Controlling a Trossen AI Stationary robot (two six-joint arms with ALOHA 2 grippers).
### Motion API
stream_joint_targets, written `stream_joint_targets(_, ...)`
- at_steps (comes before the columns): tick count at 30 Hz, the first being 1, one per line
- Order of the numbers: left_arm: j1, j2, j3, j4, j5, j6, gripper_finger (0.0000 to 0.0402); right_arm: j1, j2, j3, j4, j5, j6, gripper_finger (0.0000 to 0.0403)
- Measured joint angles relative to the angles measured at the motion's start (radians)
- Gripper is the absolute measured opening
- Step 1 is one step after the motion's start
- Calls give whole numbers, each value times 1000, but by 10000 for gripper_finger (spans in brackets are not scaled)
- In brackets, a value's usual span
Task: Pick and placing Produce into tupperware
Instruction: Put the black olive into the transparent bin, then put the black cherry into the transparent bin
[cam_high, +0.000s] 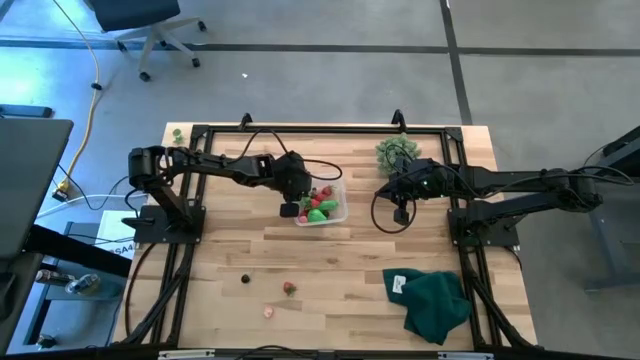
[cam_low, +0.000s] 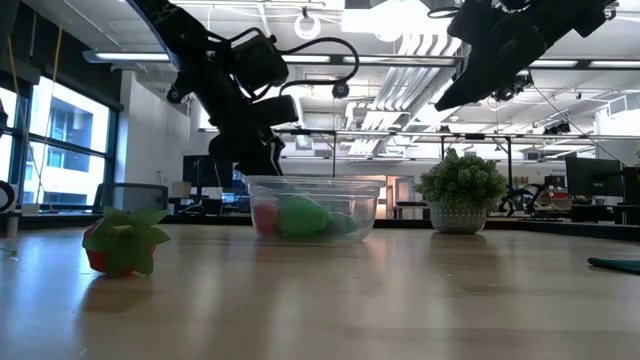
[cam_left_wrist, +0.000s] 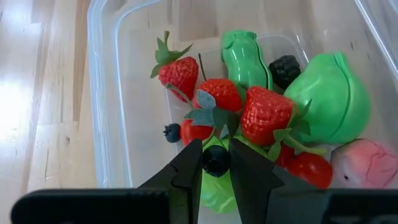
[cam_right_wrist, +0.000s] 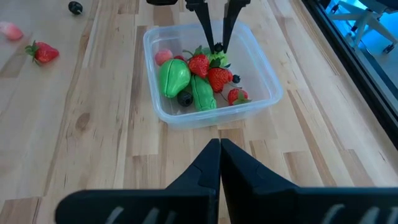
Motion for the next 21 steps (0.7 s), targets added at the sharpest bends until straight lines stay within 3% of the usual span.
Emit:
stream_joint_targets(13,0,-1,0,0,29,47,67,0,0,0,0,0,0,2)
stream_joint_targets(21,0,-1,0,-1,22,22,136,0,0,0,0,0,0,2)
